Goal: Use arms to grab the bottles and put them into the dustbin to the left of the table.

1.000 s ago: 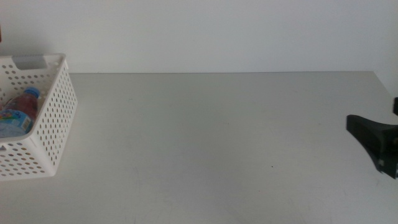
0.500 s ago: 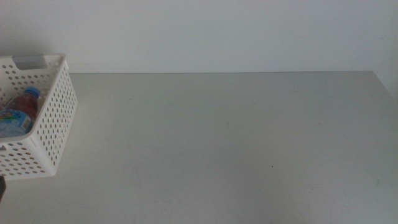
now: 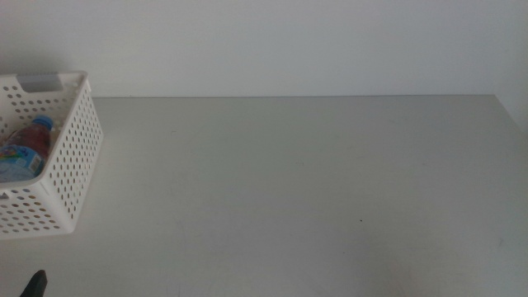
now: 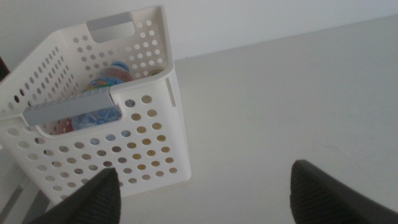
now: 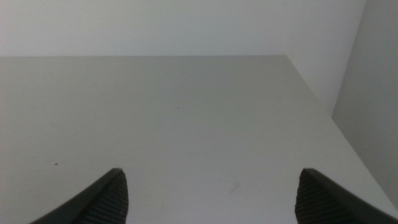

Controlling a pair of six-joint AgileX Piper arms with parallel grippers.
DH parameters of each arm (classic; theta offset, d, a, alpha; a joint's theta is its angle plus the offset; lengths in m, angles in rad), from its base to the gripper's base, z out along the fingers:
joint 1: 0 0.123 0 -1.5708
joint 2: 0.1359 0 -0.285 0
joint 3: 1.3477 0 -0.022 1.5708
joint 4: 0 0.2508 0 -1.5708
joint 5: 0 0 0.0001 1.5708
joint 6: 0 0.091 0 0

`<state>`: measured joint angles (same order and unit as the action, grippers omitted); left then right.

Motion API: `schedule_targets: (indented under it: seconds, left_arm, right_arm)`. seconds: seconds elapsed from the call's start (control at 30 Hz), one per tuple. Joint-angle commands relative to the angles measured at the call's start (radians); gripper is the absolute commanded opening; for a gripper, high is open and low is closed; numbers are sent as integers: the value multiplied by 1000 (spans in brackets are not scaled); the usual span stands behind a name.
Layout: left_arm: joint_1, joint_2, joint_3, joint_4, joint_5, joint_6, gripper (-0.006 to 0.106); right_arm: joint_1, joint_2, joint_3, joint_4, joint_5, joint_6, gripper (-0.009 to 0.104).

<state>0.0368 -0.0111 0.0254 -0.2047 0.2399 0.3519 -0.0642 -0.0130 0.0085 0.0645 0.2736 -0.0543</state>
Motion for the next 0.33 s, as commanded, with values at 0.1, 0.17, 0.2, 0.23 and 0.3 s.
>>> schedule_targets:
  seconds: [0.1, 0.17, 0.2, 0.23, 0.3]
  left_arm:
    - [-6, -27, 6, -17, -97, -13, 94]
    - [-6, -27, 6, -17, -95, -13, 94]
    - [-6, -27, 6, -17, -95, -13, 94]
    - [-6, -27, 6, -17, -95, -13, 94]
    - [-6, -27, 6, -17, -95, -13, 94]
  right_arm:
    - [-6, -22, 10, 2, -126, -12, 71]
    - [-6, -22, 10, 2, -139, -12, 71]
    - [-6, -22, 10, 2, -138, -12, 71]
    - [-6, -22, 10, 2, -138, -12, 71]
    - [-6, -22, 10, 0, -137, -12, 71]
